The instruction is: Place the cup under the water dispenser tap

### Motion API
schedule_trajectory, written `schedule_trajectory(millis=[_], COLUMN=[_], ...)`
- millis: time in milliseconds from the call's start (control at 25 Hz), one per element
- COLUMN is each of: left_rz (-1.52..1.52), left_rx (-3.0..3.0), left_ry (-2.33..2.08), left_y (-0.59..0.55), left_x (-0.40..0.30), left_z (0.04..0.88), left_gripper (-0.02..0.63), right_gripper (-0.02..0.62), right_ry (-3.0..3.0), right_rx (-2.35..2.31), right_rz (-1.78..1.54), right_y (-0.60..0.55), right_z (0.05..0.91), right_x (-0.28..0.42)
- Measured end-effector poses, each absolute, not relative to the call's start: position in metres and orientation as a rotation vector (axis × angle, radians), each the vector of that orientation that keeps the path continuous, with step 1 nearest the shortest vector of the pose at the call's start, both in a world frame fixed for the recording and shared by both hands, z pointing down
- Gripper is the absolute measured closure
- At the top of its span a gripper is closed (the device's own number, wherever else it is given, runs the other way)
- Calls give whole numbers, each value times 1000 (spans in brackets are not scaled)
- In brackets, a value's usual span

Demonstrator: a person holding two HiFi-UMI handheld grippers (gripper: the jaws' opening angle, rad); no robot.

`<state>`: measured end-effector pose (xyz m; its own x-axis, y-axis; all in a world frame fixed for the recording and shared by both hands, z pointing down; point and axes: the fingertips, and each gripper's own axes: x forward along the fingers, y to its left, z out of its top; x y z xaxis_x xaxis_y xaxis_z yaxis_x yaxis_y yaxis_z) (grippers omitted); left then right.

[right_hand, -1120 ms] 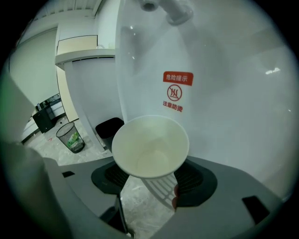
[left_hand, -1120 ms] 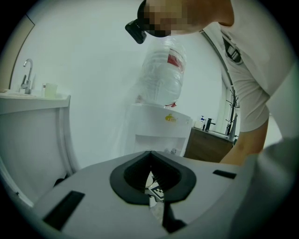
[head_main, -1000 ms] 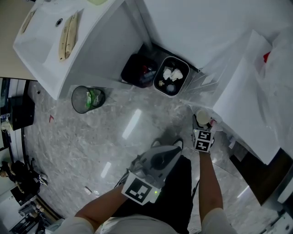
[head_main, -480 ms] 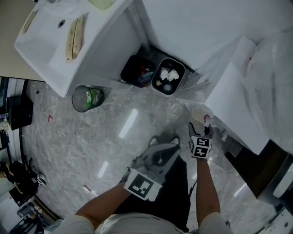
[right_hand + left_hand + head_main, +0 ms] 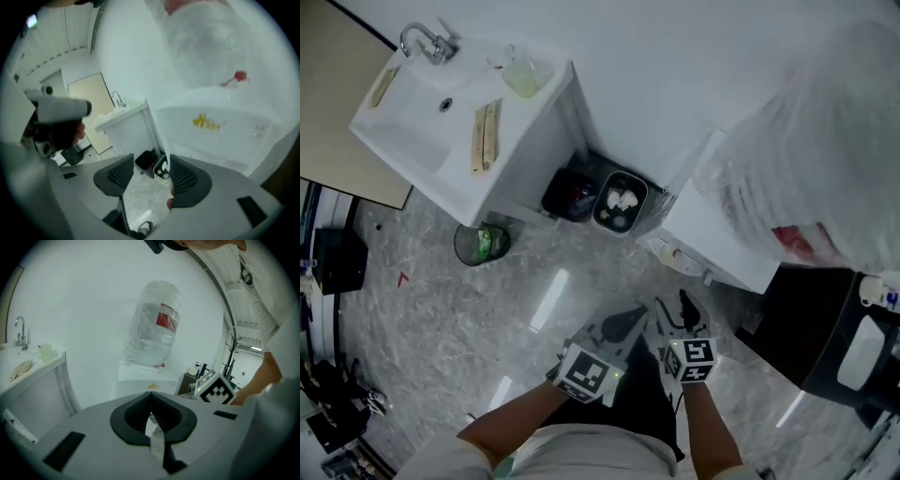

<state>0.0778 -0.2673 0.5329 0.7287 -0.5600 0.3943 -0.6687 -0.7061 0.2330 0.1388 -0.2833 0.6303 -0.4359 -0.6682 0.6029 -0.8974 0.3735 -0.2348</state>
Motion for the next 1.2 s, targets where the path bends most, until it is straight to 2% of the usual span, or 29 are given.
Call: schedule_trajectory(millis=[80, 320, 520, 760, 1200], left_rz=[426, 383, 340, 282, 247], left_rx=[2579, 2631, 2649, 2675, 2713], left_ry=[-934, -911, -924, -913, -914], left_y=[-259, -246, -241, -227, -216], left_x=[77, 80, 82, 88, 87], left_z=[505, 433, 387, 353, 333], left_gripper=[601, 601, 601, 601, 601], right_gripper=[445, 499, 500, 577, 578], right_ry=[-2308, -2438, -2468, -2461, -2440], right_rx=[1437, 1517, 1493, 1550, 1576], right_rz=[747, 662, 547, 475, 419], right_y=[-281, -267, -247, -224, -212], right_z=[566, 440, 380, 344, 334], right_x=[140, 140, 130, 123, 125])
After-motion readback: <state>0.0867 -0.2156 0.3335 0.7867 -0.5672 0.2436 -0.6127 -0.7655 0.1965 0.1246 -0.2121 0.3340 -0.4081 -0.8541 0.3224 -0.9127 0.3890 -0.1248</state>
